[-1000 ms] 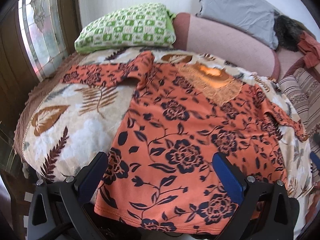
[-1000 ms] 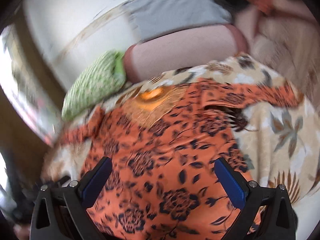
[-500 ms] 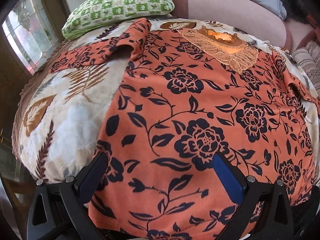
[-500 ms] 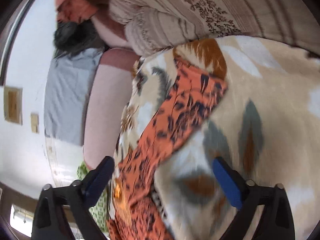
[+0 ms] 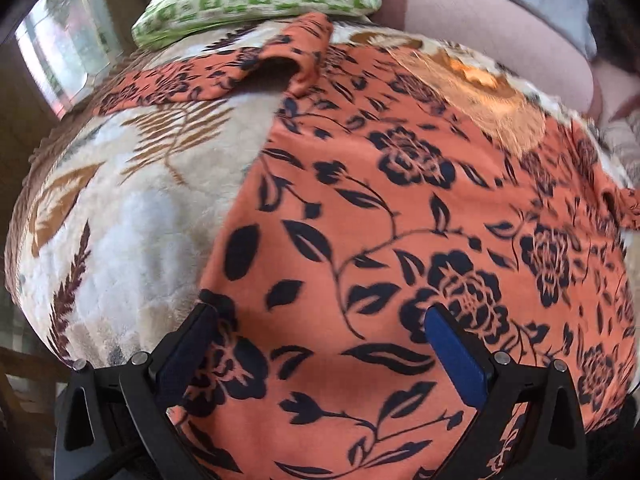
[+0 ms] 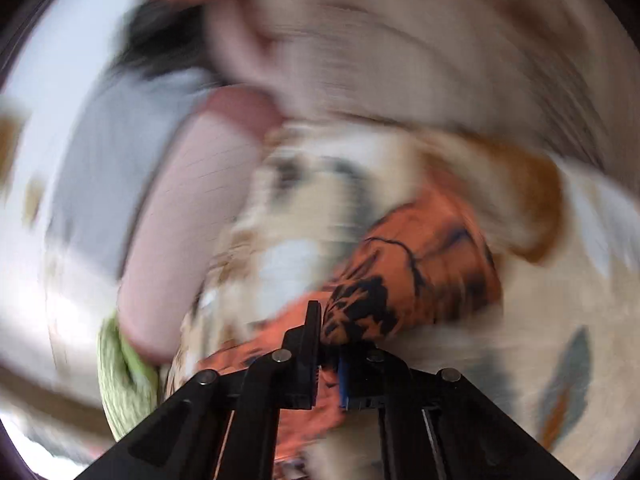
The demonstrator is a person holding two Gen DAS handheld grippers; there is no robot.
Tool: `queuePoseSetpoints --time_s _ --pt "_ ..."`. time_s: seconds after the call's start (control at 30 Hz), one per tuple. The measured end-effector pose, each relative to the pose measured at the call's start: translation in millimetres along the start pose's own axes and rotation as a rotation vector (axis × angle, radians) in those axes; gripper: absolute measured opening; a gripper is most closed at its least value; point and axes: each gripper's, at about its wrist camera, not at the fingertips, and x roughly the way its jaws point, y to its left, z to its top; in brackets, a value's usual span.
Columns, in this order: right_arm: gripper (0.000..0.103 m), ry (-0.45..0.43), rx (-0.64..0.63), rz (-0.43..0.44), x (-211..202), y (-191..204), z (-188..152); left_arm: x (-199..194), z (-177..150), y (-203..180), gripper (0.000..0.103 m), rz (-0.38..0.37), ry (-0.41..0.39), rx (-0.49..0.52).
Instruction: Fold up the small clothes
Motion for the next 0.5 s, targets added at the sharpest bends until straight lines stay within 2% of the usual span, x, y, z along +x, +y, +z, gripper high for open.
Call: queuePoseSetpoints --time_s 0.1,0.23,0.3,0.37,0.4,0.43,0.47,0.5 --pt "0.007 -0.016 -0.213 0.133 -7 106 -24 -11 3 16 0.103 -0.036 -0.054 -0.054" --pt "0.007 0.053 -0.408 0.344 6 240 -104 -27 4 40 0.103 -0.049 -0.119 -0.086" --pt "0.008 0.125 -0.447 0.394 27 279 -155 -33 2 56 0.103 -0.041 -0.14 -0.106" --pt "0.009 0.226 -0.453 0.407 61 298 -209 -35 0 73 0.103 -0.042 -0.153 -0.134" --pt "0.013 0.288 -0.463 0.405 82 303 -236 -34 -1 81 0.103 -0.042 -0.153 -0.149" --pt "0.039 0.365 -0.509 0.392 108 305 -266 -33 -3 88 0.103 -0.039 -0.15 -0.166" --pt "0.09 0.447 -0.557 0.341 132 305 -291 -32 -4 96 0.103 -0.039 -0.145 -0.183" --pt "0.101 0.53 -0.587 0.267 154 298 -317 -31 -4 104 0.103 -0.04 -0.137 -0.2"
